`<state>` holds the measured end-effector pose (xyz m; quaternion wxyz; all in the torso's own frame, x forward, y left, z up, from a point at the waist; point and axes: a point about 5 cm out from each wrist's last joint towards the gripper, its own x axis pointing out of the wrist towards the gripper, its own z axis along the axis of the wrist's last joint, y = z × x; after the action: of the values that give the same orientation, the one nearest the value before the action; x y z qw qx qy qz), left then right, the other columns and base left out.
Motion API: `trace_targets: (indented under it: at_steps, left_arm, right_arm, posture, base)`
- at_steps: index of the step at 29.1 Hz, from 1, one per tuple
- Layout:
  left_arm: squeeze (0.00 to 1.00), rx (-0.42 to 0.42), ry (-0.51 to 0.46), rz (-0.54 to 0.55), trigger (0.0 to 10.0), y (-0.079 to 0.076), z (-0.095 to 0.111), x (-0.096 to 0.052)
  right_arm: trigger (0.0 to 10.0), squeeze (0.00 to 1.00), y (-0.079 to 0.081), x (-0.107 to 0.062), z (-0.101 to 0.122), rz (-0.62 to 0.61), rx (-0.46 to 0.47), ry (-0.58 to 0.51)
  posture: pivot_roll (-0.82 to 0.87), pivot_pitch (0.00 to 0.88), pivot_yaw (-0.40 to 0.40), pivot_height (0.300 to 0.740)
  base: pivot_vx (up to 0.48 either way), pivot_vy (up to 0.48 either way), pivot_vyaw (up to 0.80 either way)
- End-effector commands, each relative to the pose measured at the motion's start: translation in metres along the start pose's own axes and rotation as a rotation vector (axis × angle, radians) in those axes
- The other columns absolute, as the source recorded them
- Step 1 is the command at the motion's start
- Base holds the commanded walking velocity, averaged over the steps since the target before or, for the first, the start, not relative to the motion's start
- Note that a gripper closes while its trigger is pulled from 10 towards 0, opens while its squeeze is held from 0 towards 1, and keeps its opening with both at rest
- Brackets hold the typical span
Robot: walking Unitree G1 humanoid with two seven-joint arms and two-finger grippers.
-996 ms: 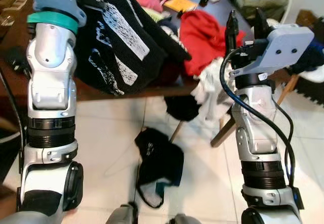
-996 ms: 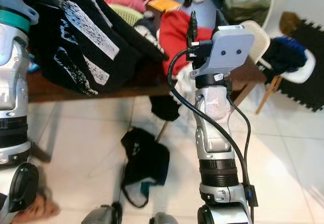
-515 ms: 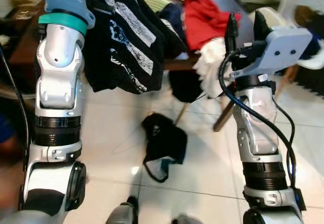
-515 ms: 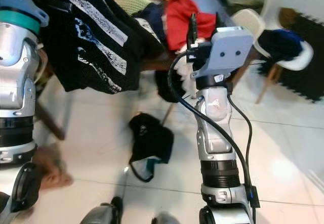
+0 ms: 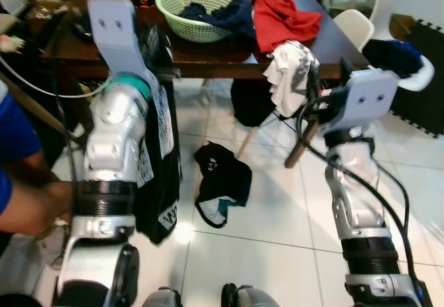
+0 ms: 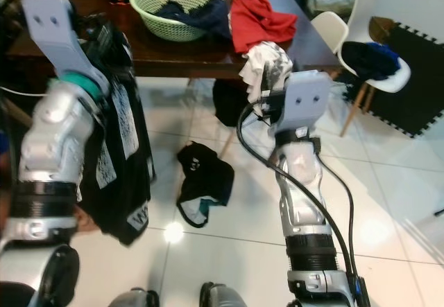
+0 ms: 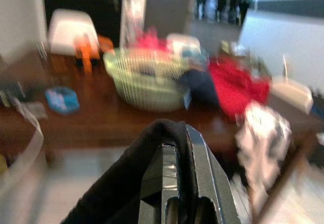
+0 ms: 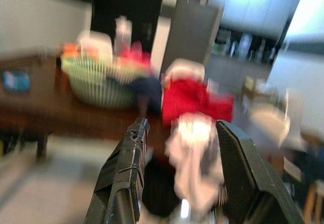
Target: Hang hanger
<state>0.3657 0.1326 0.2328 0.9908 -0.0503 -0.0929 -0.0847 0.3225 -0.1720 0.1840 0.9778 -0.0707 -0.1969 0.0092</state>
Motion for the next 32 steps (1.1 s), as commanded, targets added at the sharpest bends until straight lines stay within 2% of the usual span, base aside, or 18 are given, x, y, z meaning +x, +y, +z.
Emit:
trace_targets:
  at_steps: [1, 3, 4, 6, 7, 8, 9, 10, 12, 14, 15, 16, 18, 20, 25, 30, 32]
  left_arm:
    - [0.0, -0.001, 0.082, -0.047, 10.0, -0.008, -0.022, -0.003]
    - [0.0, 0.022, 0.19, -0.059, 10.0, -0.009, -0.056, -0.014]
    - [0.0, 0.022, 0.19, -0.059, 10.0, -0.009, -0.056, -0.014]
    - [0.0, 0.103, 0.26, -0.041, 10.0, -0.003, -0.085, -0.027]
    - [0.0, 0.103, 0.26, -0.041, 10.0, -0.003, -0.085, -0.027]
    - [0.0, 0.135, 0.286, -0.036, 10.0, -0.001, -0.095, -0.032]
    - [0.0, 0.16, 0.334, -0.028, 10.0, 0.004, -0.112, -0.043]
    - [0.0, 0.16, 0.334, -0.028, 10.0, 0.004, -0.112, -0.043]
    - [0.0, 0.197, 0.411, -0.006, 10.0, 0.013, -0.139, -0.064]
    - [0.0, 0.197, 0.411, -0.006, 10.0, 0.013, -0.139, -0.064]
    - [0.0, 0.204, 0.443, 0.005, 10.0, 0.017, -0.15, -0.075]
    - [0.0, 0.204, 0.443, 0.005, 10.0, 0.017, -0.15, -0.075]
    - [0.0, 0.237, 0.541, 0.04, 10.0, 0.026, -0.179, -0.105]
    - [0.0, 0.279, 0.594, 0.069, 10.0, 0.033, -0.194, -0.124]
    - [0.0, 0.325, 0.603, 0.105, 10.0, 0.04, -0.198, -0.134]
    - [0.0, 0.328, 0.589, 0.146, 10.0, 0.049, -0.196, -0.135]
    - [0.0, 0.311, 0.543, 0.171, 10.0, 0.056, -0.183, -0.125]
  right_arm:
    - [10.0, 0.0, -0.009, -0.01, -0.019, -0.009, -0.002, 0.084]
    - [10.0, 0.0, -0.013, -0.026, -0.046, 0.002, 0.001, 0.204]
    - [10.0, 0.0, -0.013, -0.026, -0.046, 0.002, 0.001, 0.204]
    - [10.0, 0.0, -0.014, -0.041, -0.068, 0.005, -0.01, 0.303]
    - [10.0, 0.0, -0.014, -0.041, -0.068, 0.005, -0.01, 0.303]
    - [10.0, 0.0, -0.014, -0.047, -0.076, 0.008, -0.009, 0.34]
    - [10.0, 0.0, -0.012, -0.058, -0.091, 0.014, 0.0, 0.411]
    - [10.0, 0.0, -0.012, -0.058, -0.091, 0.014, 0.0, 0.411]
    - [10.0, 0.0, -0.006, -0.078, -0.114, 0.031, -0.012, 0.52]
    - [10.0, 0.0, -0.006, -0.078, -0.114, 0.031, -0.012, 0.52]
    - [10.0, 0.0, -0.002, -0.087, -0.122, 0.04, -0.008, 0.567]
    - [10.0, 0.0, -0.002, -0.087, -0.122, 0.04, -0.008, 0.567]
    - [10.0, 0.0, 0.0, -0.103, -0.135, 0.042, -0.042, 0.641]
    - [10.0, 0.0, -0.003, -0.111, -0.141, 0.016, -0.038, 0.679]
    - [10.0, 0.0, -0.013, -0.112, -0.143, -0.046, -0.019, 0.69]
    - [10.0, 0.0, -0.004, -0.114, -0.144, -0.004, -0.027, 0.683]
    - [10.0, 0.0, 0.008, -0.117, -0.143, 0.025, -0.012, 0.668]
  posture:
    - [0.0, 0.05, -0.029, 0.74]
    - [-0.01, 0.049, -0.033, 0.74]
    - [-0.01, 0.049, -0.033, 0.74]
    - [-0.01, 0.05, -0.032, 0.74]
    - [-0.01, 0.05, -0.032, 0.74]
    - [-0.01, 0.05, -0.032, 0.74]
    - [0.0, 0.052, -0.026, 0.74]
    - [0.0, 0.052, -0.026, 0.74]
    - [0.0, 0.058, -0.016, 0.74]
    - [0.0, 0.058, -0.016, 0.74]
    - [-0.01, 0.07, -0.014, 0.74]
    - [-0.01, 0.07, -0.014, 0.74]
    - [-0.02, 0.082, -0.005, 0.74]
    - [-0.02, 0.088, -0.003, 0.74]
    - [-0.03, 0.094, 0.006, 0.74]
    - [-0.02, 0.112, 0.024, 0.74]
    - [-0.01, 0.12, 0.03, 0.74]
  base:
    - [0.0, 0.0, 0.0]
    - [0.0, 0.0, 0.0]
    - [0.0, 0.0, 0.0]
    - [0.0, 0.0, 0.0]
    - [0.0, 0.0, 0.0]
    - [0.0, 0.0, 0.0]
    - [0.0, 0.0, 0.0]
    - [0.0, 0.0, 0.0]
    - [0.0, 0.0, 0.0]
    - [0.0, 0.0, 0.0]
    - [0.0, 0.0, 0.0]
    - [0.0, 0.0, 0.0]
    - [0.0, 0.0, 0.0]
    - [0.0, 0.0, 0.0]
    - [0.0, 0.0, 0.0]
    - [0.0, 0.0, -0.32]
    - [0.0, 0.0, -0.8]
